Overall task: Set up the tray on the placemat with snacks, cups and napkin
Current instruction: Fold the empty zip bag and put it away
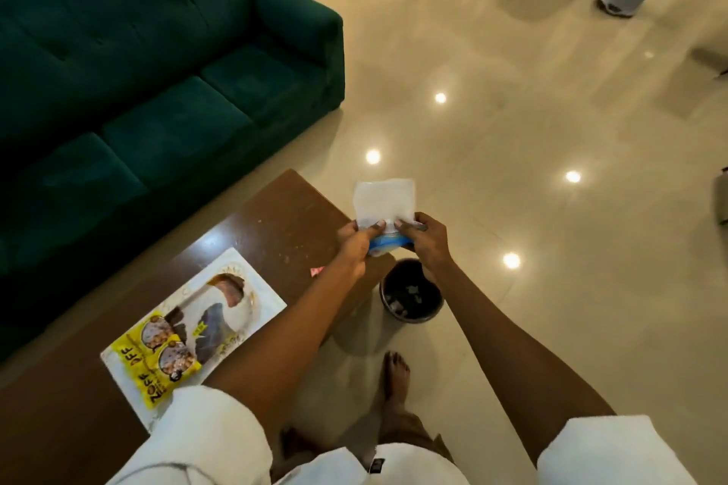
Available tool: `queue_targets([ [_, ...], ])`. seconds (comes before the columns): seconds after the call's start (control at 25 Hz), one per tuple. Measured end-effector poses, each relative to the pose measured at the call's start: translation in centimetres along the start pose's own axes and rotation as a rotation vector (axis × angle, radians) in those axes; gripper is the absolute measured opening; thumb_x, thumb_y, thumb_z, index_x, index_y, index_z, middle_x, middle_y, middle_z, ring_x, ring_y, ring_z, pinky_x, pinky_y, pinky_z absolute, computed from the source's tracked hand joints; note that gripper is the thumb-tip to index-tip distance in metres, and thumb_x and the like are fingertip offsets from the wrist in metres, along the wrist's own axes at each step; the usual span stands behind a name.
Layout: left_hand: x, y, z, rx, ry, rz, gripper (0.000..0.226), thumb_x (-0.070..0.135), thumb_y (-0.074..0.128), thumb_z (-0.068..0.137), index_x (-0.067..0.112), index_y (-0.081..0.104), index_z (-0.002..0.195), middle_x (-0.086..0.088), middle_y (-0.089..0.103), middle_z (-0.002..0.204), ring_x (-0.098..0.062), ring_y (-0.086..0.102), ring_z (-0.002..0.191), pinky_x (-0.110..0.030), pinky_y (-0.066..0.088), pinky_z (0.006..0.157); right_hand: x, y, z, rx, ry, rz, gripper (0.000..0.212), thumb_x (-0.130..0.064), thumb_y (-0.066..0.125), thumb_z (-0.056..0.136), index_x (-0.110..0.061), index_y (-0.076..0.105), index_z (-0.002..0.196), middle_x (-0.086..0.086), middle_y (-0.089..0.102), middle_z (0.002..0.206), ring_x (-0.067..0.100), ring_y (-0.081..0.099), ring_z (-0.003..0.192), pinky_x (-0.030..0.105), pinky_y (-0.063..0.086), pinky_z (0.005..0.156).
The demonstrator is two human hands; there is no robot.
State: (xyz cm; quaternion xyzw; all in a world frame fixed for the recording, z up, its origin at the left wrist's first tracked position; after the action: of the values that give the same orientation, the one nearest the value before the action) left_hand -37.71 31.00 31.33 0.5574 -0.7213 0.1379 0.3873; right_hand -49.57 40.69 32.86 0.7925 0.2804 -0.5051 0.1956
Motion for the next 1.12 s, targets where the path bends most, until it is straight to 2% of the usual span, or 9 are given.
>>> queue_targets([
  [0.08,-1.6,2.2,1.8,0.045,-0.027,0.043,0.044,0.001,0.073,0.092,-0.009,0.059,0.132,-0.026,0.066,0.133,-0.033,0.066,0.102,-0.04,0.063,0.077,1.8,-2.6,2.5,-0.022,0.08,0.026,0.03,-0.001,0.07,0.094,0.01,0.066,0.121,0.018,0.071,0.105,0.025,0.074,0.086,0.031,0.065,0.077],
  [0.28,-5.8,6.7,6.6,0.088,-0.107,0.105,0.046,0.003,0.073,0.093,-0.005,0.055,0.135,-0.021,0.066,0.124,-0.035,0.068,0.106,-0.052,0.057,0.1,5.6,-10.5,8.0,0.058,0.256,0.024,0.027,0.002,0.064,0.094,0.007,0.068,0.12,0.028,0.07,0.119,0.04,0.071,0.108,0.048,0.061,0.093],
  [0.4,-10.2,7.4,8.9,0.177,-0.054,0.399,0.043,0.003,0.069,0.095,-0.006,0.054,0.135,-0.026,0.066,0.12,-0.034,0.066,0.104,-0.048,0.056,0.102,10.1,-15.2,10.3,0.264,0.23,-0.284,0.026,-0.004,0.066,0.09,0.002,0.069,0.116,0.021,0.072,0.112,0.038,0.07,0.106,0.048,0.06,0.092],
  [0.52,-18.5,9.5,9.7,-0.09,-0.107,0.618,0.036,-0.009,0.06,0.096,-0.013,0.058,0.133,-0.03,0.067,0.123,-0.032,0.066,0.103,-0.044,0.052,0.103,17.3,-17.1,11.8,0.332,0.195,-0.624,0.025,-0.01,0.066,0.089,-0.003,0.065,0.113,0.013,0.071,0.11,0.033,0.067,0.101,0.04,0.054,0.087],
  [0.64,-26.3,9.9,9.9,-0.286,-0.166,0.676,0.052,-0.006,0.055,0.098,0.003,0.051,0.149,-0.02,0.066,0.131,-0.012,0.065,0.092,-0.035,0.052,0.095,24.5,-16.9,14.2,0.286,0.217,-0.728,0.026,-0.011,0.063,0.089,-0.002,0.061,0.113,0.014,0.067,0.113,0.035,0.064,0.102,0.044,0.051,0.086],
  [0.76,-32.5,6.9,12.7,-0.221,-0.214,0.635,0.063,0.006,0.056,0.099,0.025,0.043,0.157,-0.009,0.059,0.144,-0.031,0.065,0.114,-0.034,0.05,0.088,31.6,-15.4,18.4,0.237,0.239,-0.811,0.03,-0.014,0.063,0.087,-0.002,0.059,0.115,0.016,0.065,0.115,0.036,0.062,0.104,0.042,0.048,0.082],
  [0.92,-37.8,3.4,16.7,-0.227,-0.241,0.602,0.064,0.012,0.059,0.096,0.032,0.043,0.155,0.003,0.051,0.154,-0.017,0.054,0.133,-0.039,0.048,0.111,38.7,-13.3,21.9,0.167,0.305,-0.859,0.046,-0.025,0.071,0.09,-0.007,0.054,0.129,0.016,0.058,0.132,0.034,0.06,0.119,0.043,0.052,0.095],
  [1.04,-38.2,2.0,17.8,-0.226,-0.223,0.599,0.06,0.018,0.058,0.095,0.038,0.047,0.15,0.007,0.053,0.152,-0.014,0.056,0.132,-0.043,0.049,0.112,40.0,-13.0,21.6,0.212,0.315,-0.854,0.042,-0.019,0.07,0.09,-0.005,0.056,0.127,0.015,0.064,0.125,0.035,0.064,0.115,0.04,0.052,0.094],
  [1.12,-36.2,1.7,17.1,-0.232,-0.202,0.589,0.055,0.021,0.058,0.094,0.041,0.052,0.146,0.003,0.06,0.143,-0.016,0.065,0.117,-0.044,0.057,0.103,38.5,-12.8,20.3,0.186,0.303,-0.828,0.045,-0.019,0.074,0.09,-0.003,0.057,0.128,0.016,0.066,0.124,0.032,0.065,0.115,0.037,0.051,0.094],
])
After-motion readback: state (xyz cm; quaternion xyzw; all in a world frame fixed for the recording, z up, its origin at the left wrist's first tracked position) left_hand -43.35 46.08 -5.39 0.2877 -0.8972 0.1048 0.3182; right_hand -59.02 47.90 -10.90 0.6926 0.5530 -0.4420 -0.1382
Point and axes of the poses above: each hand's wrist, its own z-axis towards the middle knuckle, its own y-axis out of the palm, x = y × z, the point moved 6 cm from there along z, towards the middle knuckle
